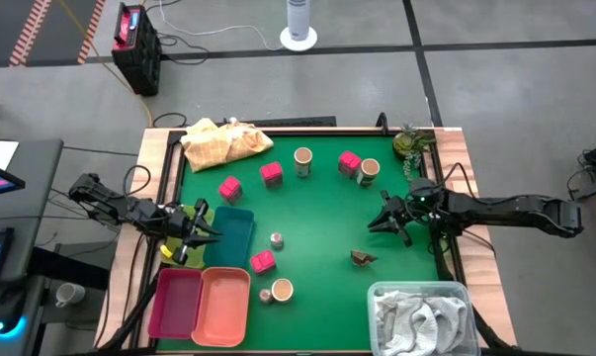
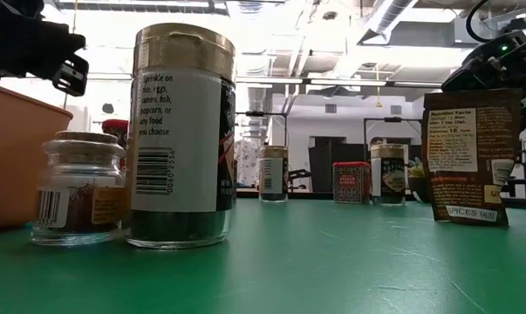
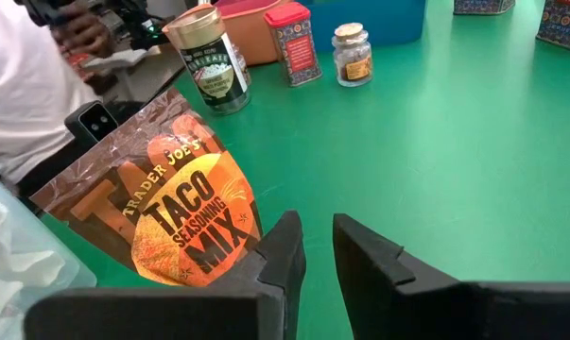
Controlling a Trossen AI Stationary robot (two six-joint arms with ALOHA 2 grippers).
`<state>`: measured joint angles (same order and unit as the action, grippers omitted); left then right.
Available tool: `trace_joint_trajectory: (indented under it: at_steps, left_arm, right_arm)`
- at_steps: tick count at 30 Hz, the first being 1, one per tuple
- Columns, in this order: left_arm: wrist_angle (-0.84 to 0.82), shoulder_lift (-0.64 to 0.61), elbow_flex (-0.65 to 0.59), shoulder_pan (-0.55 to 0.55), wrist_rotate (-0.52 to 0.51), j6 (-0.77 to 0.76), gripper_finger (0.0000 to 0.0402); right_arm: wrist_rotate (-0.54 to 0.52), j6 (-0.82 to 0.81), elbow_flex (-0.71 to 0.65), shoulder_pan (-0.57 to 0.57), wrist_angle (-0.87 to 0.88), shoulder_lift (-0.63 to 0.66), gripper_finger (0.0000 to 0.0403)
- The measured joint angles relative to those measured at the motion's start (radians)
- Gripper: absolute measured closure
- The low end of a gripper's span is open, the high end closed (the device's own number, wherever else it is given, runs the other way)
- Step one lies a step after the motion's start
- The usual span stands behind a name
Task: Sort spices by type
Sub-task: Put the red seasoning can into the blue bin
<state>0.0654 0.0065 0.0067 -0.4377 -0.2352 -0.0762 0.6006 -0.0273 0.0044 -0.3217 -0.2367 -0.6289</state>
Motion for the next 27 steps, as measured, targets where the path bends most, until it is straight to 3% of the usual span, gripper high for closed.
trace_joint_trajectory:
  at_steps: [9, 27]
  left_arm:
    - [0.0, 0.0, 0.0, 0.0, 0.001, -0.147, 0.0341]
    - [0.004, 0.0, 0.0, 0.0, -0.037, -0.223, 0.0341]
  right_arm:
    - [0.0, 0.0, 0.0, 0.0, 0.0, 0.0, 0.0311]
    - [-0.058, -0.025, 0.0, -0.008, -0.017, 0.0, 0.0311]
